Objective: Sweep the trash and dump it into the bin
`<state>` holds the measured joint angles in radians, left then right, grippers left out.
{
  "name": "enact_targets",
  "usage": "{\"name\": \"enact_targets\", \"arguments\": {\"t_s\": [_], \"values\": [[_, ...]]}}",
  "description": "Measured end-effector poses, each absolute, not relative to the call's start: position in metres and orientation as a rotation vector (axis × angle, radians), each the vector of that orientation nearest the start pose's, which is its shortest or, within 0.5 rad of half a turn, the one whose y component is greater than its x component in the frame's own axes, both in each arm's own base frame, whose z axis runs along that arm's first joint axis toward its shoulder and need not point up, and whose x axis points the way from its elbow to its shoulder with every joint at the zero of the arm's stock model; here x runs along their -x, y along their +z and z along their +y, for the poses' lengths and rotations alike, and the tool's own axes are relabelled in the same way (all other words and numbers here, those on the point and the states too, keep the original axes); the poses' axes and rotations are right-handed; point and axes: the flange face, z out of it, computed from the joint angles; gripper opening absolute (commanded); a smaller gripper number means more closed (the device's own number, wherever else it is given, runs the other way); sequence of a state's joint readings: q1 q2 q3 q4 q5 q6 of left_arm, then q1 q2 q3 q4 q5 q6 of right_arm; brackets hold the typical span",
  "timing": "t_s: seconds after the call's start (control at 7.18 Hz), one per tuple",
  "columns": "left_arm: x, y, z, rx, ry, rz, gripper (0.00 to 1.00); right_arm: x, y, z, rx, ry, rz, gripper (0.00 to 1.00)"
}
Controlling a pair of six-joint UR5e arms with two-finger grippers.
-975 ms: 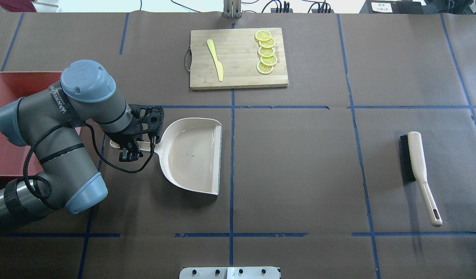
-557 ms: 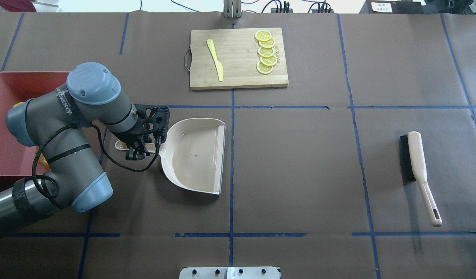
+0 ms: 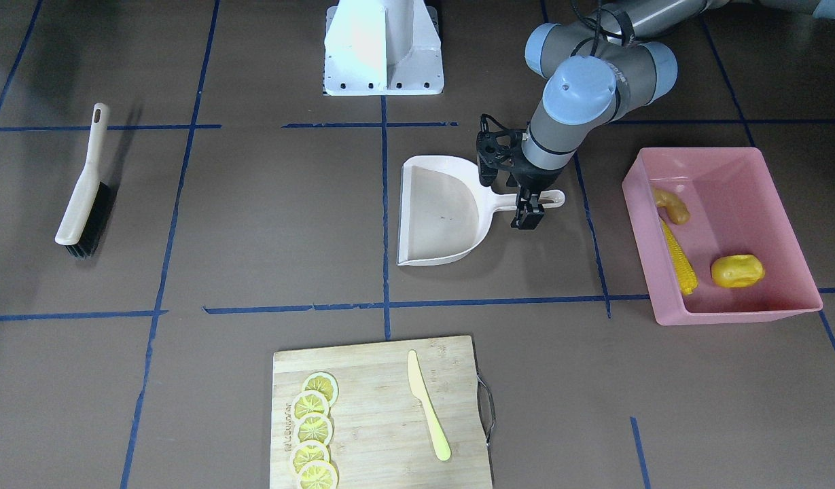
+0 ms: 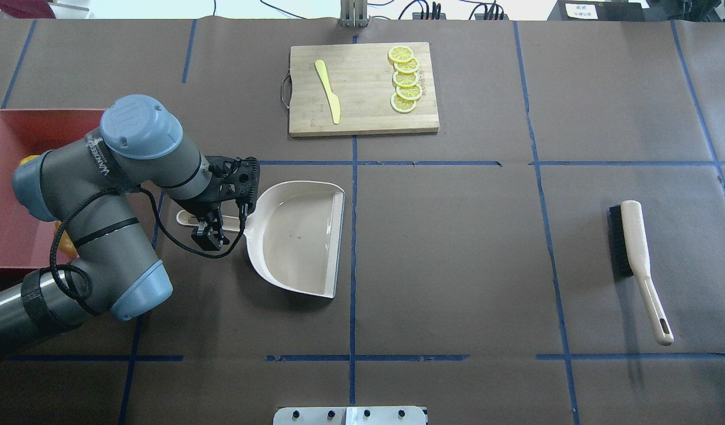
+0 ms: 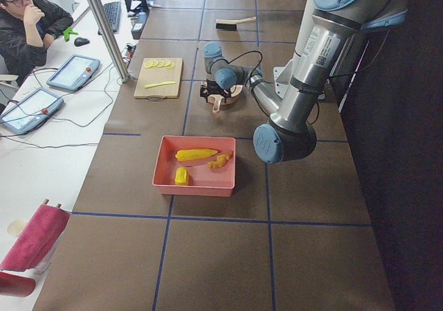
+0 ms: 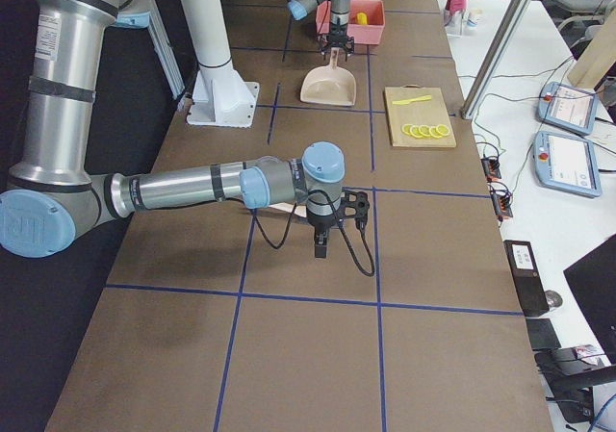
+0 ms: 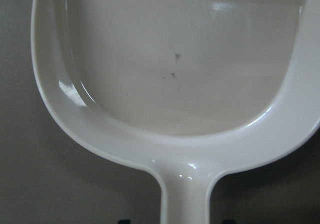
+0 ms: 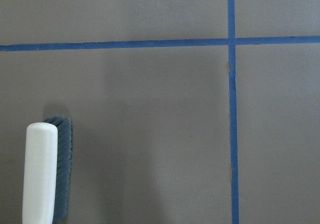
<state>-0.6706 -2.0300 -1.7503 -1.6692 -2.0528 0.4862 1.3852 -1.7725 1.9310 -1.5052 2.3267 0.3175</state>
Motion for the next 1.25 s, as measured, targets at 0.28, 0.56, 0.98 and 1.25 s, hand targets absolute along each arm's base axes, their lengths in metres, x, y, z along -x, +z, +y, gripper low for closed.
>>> {"name": "enact_targets", "arguments": {"t_s": [0.28, 0.56, 0.98, 1.25], "values": [[-0.403, 0.291, -0.474, -0.696, 1.415, 0.641, 1.00, 0.013, 0.564, -0.422, -0.024, 0.038, -0.783, 1.00], [-0.353, 0.285, -0.478, -0.653, 1.266, 0.643, 1.00, 0.013, 0.561, -0.424, -0.031, 0.038, -0.787, 1.00], [-0.259, 0.328, -0.504, -0.466, 0.841, 0.633, 1.00, 0.008, 0.554, -0.426, -0.050, 0.043, -0.794, 1.00], [-0.164, 0.371, -0.532, -0.383, 0.559, 0.593, 1.00, 0.007, 0.551, -0.426, -0.052, 0.043, -0.807, 1.00]]}}
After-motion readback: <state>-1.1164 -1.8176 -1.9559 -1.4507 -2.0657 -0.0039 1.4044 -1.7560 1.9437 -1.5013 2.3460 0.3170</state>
